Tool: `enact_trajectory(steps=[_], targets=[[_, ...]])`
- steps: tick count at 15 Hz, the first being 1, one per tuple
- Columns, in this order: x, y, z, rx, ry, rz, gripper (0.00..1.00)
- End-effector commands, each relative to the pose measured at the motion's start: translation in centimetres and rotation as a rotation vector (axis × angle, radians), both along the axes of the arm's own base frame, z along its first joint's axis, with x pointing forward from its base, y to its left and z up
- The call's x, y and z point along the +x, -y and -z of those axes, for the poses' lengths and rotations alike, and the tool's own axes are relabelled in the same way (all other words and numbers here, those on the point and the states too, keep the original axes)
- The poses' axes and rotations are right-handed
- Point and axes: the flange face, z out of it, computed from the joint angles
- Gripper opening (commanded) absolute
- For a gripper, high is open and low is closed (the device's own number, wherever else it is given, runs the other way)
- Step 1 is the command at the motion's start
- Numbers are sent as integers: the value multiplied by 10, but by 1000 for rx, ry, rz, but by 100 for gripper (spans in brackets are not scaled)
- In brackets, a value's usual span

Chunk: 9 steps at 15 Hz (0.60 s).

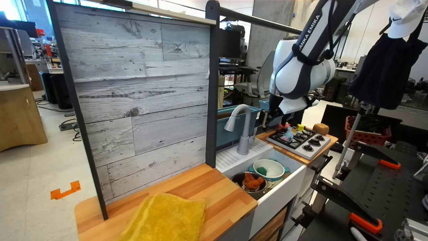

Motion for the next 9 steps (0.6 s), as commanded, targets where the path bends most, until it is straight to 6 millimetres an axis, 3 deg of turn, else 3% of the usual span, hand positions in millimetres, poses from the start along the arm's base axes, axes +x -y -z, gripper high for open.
enact_trajectory(steps=[1, 5, 9], targets=[[28, 77, -2, -51, 49, 75, 100], [40, 142, 16, -68, 35, 186, 100], [38, 159, 49, -68, -29, 202, 98]])
